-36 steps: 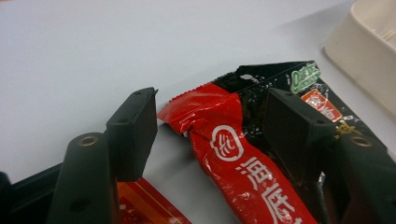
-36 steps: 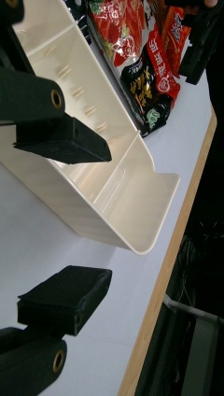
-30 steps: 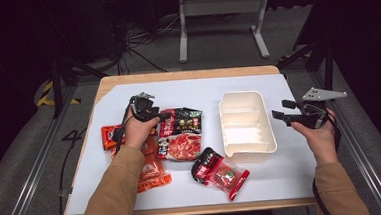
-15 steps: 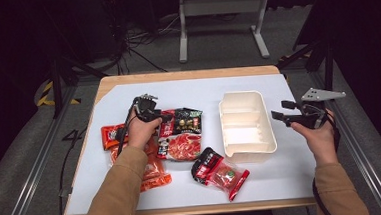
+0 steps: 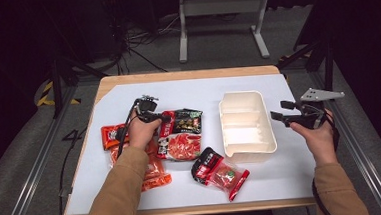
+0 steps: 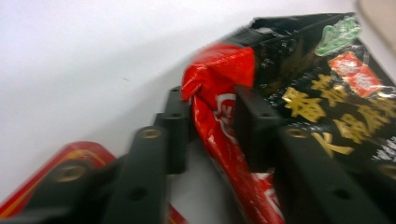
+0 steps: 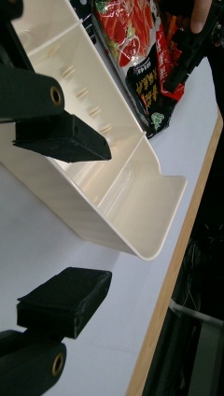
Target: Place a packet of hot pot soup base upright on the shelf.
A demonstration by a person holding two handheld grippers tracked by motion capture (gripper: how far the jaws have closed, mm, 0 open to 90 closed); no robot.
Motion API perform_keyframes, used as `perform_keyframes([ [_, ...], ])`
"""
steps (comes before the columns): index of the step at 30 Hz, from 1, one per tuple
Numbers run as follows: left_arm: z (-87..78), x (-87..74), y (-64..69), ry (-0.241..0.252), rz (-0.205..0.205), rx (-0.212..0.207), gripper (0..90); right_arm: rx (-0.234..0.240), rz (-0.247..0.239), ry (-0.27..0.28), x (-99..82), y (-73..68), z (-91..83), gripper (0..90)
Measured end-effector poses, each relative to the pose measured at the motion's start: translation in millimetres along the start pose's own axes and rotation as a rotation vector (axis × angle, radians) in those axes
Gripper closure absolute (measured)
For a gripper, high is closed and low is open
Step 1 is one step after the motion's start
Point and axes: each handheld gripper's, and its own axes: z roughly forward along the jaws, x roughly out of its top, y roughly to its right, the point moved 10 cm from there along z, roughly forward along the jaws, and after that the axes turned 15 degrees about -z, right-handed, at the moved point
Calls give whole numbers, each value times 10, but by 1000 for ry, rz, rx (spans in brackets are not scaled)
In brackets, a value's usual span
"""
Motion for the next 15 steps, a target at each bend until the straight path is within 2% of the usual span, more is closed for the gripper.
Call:
perform_keyframes([
  [1, -5, 1, 2, 0, 12, 6, 746, 0, 0, 0, 2, -1, 0, 360],
  [5, -24, 3, 18, 4, 10, 8, 800, 2, 0, 0, 3, -5, 4, 359],
  [9, -53, 17, 45, 17, -17, -5, 826, 4, 2, -3, -3, -7, 8, 360],
  [15, -151, 50, 94, 36, -34, -27, 848, 1, 4, 2, 3, 1, -4, 360],
])
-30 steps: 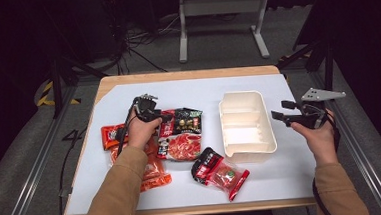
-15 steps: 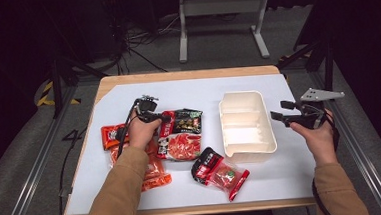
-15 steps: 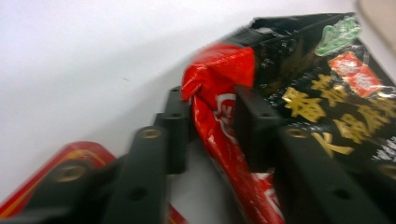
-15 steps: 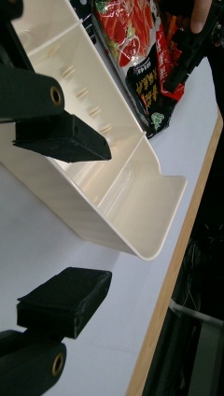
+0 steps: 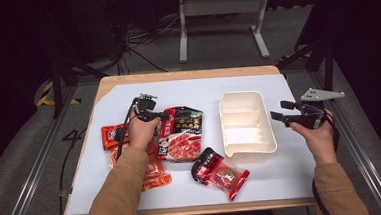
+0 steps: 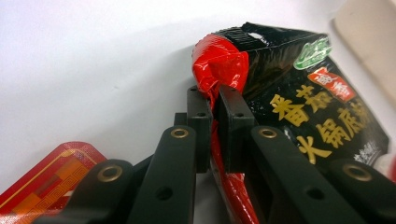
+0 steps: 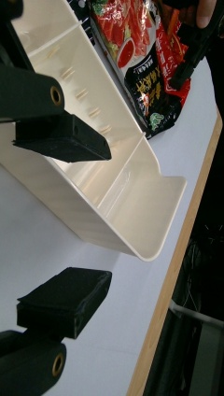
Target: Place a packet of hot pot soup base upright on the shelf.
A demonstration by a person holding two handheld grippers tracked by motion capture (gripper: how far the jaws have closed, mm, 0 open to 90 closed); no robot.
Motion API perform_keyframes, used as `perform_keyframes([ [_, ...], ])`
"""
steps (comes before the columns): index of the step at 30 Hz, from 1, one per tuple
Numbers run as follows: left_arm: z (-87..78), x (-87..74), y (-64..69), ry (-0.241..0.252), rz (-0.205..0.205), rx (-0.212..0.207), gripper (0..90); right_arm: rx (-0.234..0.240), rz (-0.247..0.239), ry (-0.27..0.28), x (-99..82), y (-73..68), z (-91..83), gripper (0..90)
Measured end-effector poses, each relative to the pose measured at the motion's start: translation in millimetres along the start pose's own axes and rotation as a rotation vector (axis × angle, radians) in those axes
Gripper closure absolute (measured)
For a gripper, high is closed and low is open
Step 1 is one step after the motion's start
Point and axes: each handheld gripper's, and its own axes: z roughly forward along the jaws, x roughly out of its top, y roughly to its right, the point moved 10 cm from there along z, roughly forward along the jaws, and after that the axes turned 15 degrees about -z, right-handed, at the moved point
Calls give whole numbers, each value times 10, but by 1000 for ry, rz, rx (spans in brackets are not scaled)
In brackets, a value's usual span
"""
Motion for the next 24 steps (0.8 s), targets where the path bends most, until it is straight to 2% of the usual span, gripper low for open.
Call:
perform_keyframes([
  [4, -101, 21, 41, 22, -9, -11, 857, -3, 2, 5, 12, 8, -22, 360],
  [10, -261, 74, 141, 73, 4, -37, 865, -8, -1, 9, 41, 4, -49, 361],
  [19, -505, 156, 345, 150, 55, -73, 872, -7, -25, 17, 155, -55, -91, 366],
  [24, -662, 159, 474, 177, 88, -114, 874, 37, -31, 28, 212, -128, -118, 458],
])
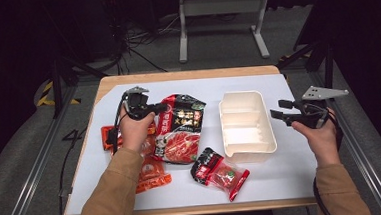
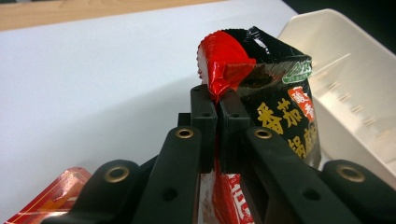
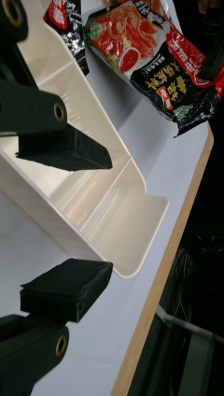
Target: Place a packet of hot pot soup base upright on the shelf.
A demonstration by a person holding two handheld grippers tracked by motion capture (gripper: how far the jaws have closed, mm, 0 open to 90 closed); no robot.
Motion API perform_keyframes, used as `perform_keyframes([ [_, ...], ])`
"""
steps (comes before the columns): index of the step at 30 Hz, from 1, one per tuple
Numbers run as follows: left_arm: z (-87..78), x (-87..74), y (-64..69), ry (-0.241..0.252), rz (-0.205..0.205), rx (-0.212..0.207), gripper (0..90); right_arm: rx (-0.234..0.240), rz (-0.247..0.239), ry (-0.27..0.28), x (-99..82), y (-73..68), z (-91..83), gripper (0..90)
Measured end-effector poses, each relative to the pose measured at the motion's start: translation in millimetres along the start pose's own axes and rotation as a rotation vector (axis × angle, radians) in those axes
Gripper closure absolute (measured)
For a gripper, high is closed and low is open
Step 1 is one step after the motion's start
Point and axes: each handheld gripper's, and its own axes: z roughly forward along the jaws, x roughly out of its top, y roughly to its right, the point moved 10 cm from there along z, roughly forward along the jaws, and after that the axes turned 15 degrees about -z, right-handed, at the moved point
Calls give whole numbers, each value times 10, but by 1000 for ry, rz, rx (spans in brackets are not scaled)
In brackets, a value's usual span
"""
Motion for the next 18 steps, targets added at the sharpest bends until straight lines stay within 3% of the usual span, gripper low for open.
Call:
perform_keyframes([
  [4, -77, 26, 101, 24, 16, -19, 876, 16, 1, 9, 43, -37, -6, 480],
  [9, -223, 45, 284, 63, 68, -44, 876, 31, 4, 21, 124, -92, -26, 491],
  [14, -329, 42, 395, 90, 104, -60, 876, 78, 22, 27, 188, -160, -41, 529],
  [18, -414, 60, 467, 123, 123, -68, 876, 81, 6, 23, 242, -210, -46, 554],
])
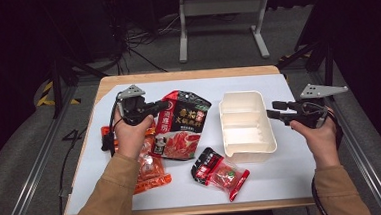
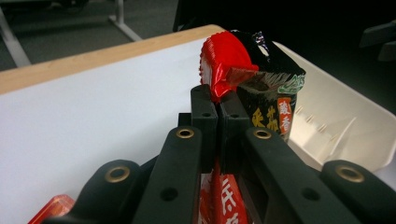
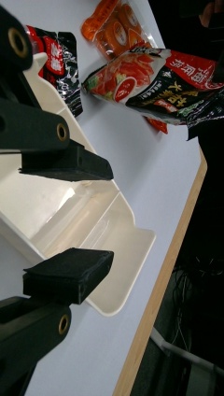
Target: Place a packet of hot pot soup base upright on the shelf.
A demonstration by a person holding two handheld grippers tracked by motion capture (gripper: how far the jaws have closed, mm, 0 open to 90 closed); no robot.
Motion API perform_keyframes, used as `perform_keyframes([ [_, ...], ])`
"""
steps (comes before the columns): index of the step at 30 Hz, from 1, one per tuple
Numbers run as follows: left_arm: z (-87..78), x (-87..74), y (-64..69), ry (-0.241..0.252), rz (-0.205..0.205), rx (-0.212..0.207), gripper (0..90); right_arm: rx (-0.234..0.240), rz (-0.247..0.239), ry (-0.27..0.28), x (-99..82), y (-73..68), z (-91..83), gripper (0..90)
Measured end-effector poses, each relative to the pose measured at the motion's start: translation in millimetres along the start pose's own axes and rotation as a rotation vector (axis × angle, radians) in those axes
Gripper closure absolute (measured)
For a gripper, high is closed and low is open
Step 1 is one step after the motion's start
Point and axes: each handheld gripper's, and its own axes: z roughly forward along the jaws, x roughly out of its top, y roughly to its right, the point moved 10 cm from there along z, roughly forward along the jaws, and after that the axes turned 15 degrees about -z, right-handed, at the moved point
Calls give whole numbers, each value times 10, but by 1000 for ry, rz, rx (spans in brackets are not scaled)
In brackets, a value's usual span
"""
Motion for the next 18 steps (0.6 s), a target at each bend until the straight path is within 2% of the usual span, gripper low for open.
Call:
perform_keyframes([
  [7, -178, 31, 131, 69, 53, 0, 876, 5, -22, -4, 86, -80, 16, 545],
  [13, -281, 22, 210, 135, 36, -33, 877, 11, -25, -1, 136, -127, 41, 534],
  [18, -363, 42, 282, 180, 56, -35, 877, 18, -24, 21, 235, -205, 75, 472],
])
